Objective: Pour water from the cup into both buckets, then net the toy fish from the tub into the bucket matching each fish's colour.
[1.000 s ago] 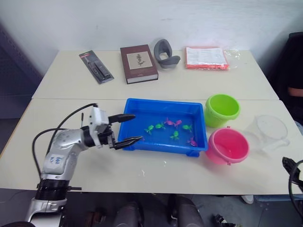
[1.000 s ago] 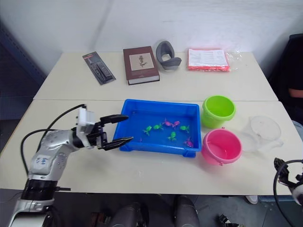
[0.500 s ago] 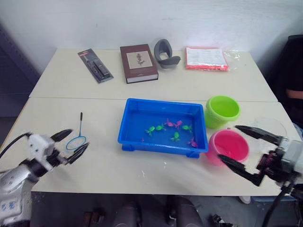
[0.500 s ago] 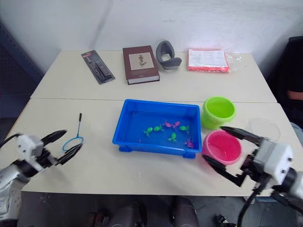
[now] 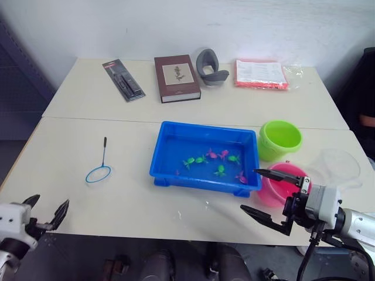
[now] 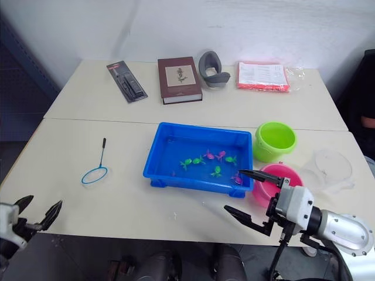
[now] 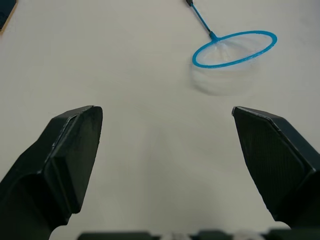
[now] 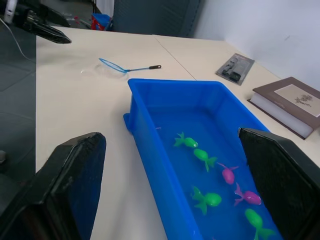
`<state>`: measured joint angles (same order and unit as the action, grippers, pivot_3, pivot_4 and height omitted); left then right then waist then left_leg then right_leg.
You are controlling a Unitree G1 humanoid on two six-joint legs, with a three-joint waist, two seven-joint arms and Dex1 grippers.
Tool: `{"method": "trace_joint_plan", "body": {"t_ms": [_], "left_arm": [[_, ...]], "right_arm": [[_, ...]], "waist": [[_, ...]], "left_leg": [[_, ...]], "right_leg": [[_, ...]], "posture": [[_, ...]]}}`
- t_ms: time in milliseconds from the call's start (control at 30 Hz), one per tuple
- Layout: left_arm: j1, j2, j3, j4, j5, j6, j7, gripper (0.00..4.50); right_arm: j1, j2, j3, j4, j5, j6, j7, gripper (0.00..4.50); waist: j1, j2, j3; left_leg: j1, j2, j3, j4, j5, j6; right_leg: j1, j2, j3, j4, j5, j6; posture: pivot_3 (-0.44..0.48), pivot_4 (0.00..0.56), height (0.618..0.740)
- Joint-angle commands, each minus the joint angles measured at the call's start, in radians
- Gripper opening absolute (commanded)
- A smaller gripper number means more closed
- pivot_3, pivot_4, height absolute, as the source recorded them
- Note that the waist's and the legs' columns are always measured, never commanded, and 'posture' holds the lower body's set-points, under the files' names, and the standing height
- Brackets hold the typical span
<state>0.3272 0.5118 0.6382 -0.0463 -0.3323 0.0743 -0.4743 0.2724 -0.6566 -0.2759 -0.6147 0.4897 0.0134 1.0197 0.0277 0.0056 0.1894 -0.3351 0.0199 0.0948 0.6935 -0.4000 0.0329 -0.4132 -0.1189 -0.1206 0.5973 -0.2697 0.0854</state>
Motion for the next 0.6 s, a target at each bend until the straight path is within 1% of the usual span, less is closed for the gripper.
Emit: {"method": "trace_joint_plan", "body": {"t_ms": [33, 133, 167, 267, 333, 400, 467, 533, 600], "left_arm": [[-0.114, 0.048, -0.053, -0.104, 0.009, 0.181, 0.100, 4.50], [-0.252, 0.077, -0.106, -0.118, -0.010, 0.411, 0.175, 4.50], [-0.320, 0.099, -0.147, -0.105, 0.000, 0.506, 0.192, 4.50], [-0.496, 0.153, -0.263, -0.023, 0.042, 0.649, 0.193, 4.50], [-0.598, 0.157, -0.303, 0.076, 0.066, 0.688, 0.212, 4.50], [-0.674, 0.159, -0.359, 0.177, 0.104, 0.682, 0.209, 4.50], [-0.733, 0.157, -0.398, 0.269, 0.136, 0.693, 0.214, 4.50], [-0.792, 0.138, -0.403, 0.360, 0.148, 0.711, 0.243, 4.50], [-0.834, 0.125, -0.440, 0.436, 0.160, 0.719, 0.227, 4.50]], "right_arm": [[-0.002, -0.020, 0.015, 0.007, -0.029, -0.060, 0.028, 4.46], [-0.006, -0.019, 0.021, 0.015, -0.034, -0.070, 0.023, 4.46], [-0.008, -0.017, 0.023, 0.017, -0.038, -0.071, 0.017, 4.46], [-0.010, -0.012, 0.030, 0.016, -0.051, -0.072, -0.007, 4.46], [-0.007, -0.009, 0.028, 0.012, -0.059, -0.070, -0.026, 4.46], [-0.002, -0.008, 0.027, 0.008, -0.064, -0.063, -0.041, 4.46], [0.004, -0.009, 0.031, 0.002, -0.068, -0.061, -0.051, 4.46], [0.011, -0.008, 0.030, -0.006, -0.071, -0.062, -0.064, 4.46], [0.018, -0.007, 0.022, -0.016, -0.073, -0.060, -0.083, 4.46]], "waist": [[0.001, -0.001, -0.001], [-0.004, -0.001, -0.001], [-0.004, -0.001, -0.001], [-0.004, -0.002, -0.001], [-0.006, -0.002, -0.001], [-0.011, -0.002, -0.001], [-0.011, -0.002, -0.001], [-0.008, -0.002, -0.001], [-0.005, -0.002, -0.001]], "left_leg": [[0.000, 0.000, 0.000, 0.000, 0.000, 0.000], [0.000, 0.000, 0.000, 0.001, 0.000, 0.000], [0.000, 0.000, 0.000, 0.001, 0.000, -0.001], [0.000, 0.000, 0.001, 0.003, 0.002, -0.002], [0.000, -0.001, 0.001, 0.004, 0.002, -0.002], [0.000, -0.001, 0.003, 0.004, 0.002, -0.002], [0.000, 0.000, 0.003, 0.004, 0.002, -0.002], [0.000, -0.001, 0.003, 0.004, 0.003, -0.003], [0.000, -0.001, 0.003, 0.005, 0.003, -0.002]], "right_leg": [[0.000, 0.000, 0.000, 0.001, 0.000, 0.000], [0.000, 0.001, 0.000, 0.005, 0.000, 0.000], [0.000, 0.001, 0.000, 0.006, 0.000, 0.000], [0.000, 0.003, -0.002, 0.008, 0.000, 0.000], [0.000, 0.005, -0.003, 0.009, 0.000, 0.000], [0.000, 0.005, -0.006, 0.009, 0.000, 0.000], [0.000, 0.007, -0.009, 0.009, 0.000, 0.000], [0.000, 0.009, -0.011, 0.010, 0.000, 0.000], [0.000, 0.009, -0.011, 0.010, 0.000, 0.000]], "posture": [[0.000, 0.150, 0.740], [0.000, 0.150, 0.740], [0.000, 0.150, 0.740], [0.000, 0.150, 0.740], [0.000, 0.150, 0.740], [0.000, 0.150, 0.740], [0.000, 0.150, 0.740], [0.000, 0.150, 0.740], [0.000, 0.150, 0.740]]}}
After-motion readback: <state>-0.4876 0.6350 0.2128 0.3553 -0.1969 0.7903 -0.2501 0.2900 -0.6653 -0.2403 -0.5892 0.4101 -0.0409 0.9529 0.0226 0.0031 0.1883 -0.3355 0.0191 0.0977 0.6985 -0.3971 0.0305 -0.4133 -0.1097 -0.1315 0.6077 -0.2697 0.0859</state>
